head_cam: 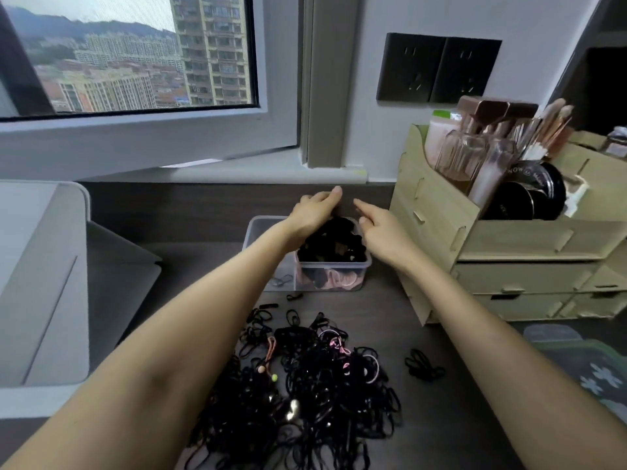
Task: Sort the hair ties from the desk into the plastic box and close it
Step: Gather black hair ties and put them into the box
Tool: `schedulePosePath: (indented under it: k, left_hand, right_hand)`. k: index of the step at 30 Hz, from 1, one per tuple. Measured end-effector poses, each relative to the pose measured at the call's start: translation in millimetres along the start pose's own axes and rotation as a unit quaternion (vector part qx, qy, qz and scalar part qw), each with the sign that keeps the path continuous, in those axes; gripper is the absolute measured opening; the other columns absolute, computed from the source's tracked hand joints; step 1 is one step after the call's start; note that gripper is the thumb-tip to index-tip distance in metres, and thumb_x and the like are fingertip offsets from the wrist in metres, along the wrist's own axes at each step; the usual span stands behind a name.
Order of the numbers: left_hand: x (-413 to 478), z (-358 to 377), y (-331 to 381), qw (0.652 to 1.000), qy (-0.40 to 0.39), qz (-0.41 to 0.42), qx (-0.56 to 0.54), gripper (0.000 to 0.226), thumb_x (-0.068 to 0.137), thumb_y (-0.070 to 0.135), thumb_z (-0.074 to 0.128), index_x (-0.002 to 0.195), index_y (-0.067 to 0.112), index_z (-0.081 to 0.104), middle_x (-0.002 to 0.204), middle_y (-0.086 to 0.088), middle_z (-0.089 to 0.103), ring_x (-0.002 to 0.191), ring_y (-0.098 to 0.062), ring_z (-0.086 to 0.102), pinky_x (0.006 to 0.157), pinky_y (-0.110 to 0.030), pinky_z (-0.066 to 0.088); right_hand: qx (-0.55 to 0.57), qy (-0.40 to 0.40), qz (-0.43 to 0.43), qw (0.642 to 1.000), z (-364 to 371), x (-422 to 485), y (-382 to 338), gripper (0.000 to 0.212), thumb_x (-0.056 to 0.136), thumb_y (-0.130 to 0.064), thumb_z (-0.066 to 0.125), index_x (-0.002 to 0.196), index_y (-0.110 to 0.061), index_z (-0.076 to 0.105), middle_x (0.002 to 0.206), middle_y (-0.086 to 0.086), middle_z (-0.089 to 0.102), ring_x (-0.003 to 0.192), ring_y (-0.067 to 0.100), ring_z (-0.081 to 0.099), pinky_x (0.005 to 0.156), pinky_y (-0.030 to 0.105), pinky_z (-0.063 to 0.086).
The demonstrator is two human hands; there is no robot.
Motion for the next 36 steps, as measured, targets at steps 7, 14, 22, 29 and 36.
schedulePosePath:
  k: [7,14,22,29,36]
  left_hand:
    - [-84,-42,8,0.995,0.029,0.079,0.047,0.038,0.094,0.043,0.042,0.107,0.017,0.066,0.108,0.003,0.065,0.097,-0.014,0.058,0.092,-0.035,0.044]
    - [-192,-42,-24,0.966,-0.014,0.095,0.241,0.015,0.087,0.039,0.059,0.093,0.029,0.069,0.108,0.004,0.06,0.102,-0.014,0.056,0.092,-0.032,0.045]
    - [-233,27,-37,0.92,-0.104,0.191,0.326,0.055,0.081,0.062,0.045,0.132,0.041,0.046,0.139,0.014,0.047,0.129,-0.011,0.043,0.109,-0.039,0.032]
    - [-246,20,-51,0.885,-0.132,0.186,0.405,0.038,0.089,0.047,0.051,0.127,0.046,0.05,0.143,0.017,0.042,0.133,-0.004,0.035,0.117,-0.042,0.006]
    - [-253,-12,-65,0.889,-0.175,0.145,0.397,0.034,0.088,0.034,0.056,0.118,0.049,0.056,0.139,0.021,0.045,0.133,0.001,0.034,0.119,-0.042,-0.001]
  right_hand:
    - [-0.134,-0.152,-0.02,0.979,-13,-123,-23,0.025,0.088,-0.024,0.062,0.111,-0.016,0.068,0.104,-0.004,0.069,0.094,0.008,0.06,0.083,0.017,0.041]
    - [-0.228,-0.203,-0.029,0.952,21,-187,-14,0.053,0.077,-0.05,0.066,0.125,-0.03,0.056,0.103,-0.01,0.058,0.097,0.009,0.055,0.085,0.027,0.045]
    - [-0.133,-0.178,-0.022,0.975,24,-185,-25,0.01,0.081,-0.03,0.068,0.086,-0.023,0.072,0.086,-0.007,0.071,0.084,0.008,0.063,0.076,0.025,0.048]
    - [-0.043,-0.11,0.014,0.993,-3,-168,-16,0.033,0.066,-0.041,0.081,0.056,-0.019,0.057,0.051,-0.009,0.05,0.045,0.001,0.04,0.045,0.015,0.029]
    - [-0.061,-0.082,-0.034,0.994,10,-150,-33,0.028,0.078,-0.039,0.071,0.064,-0.017,0.062,0.06,-0.008,0.056,0.057,0.003,0.048,0.054,0.021,0.035]
Point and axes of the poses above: each hand's wrist, its own x-axis towards the middle knuckle, its own z-axis out of the palm, y = z × x, the point moved 8 cm from there along x, towards the middle knuckle
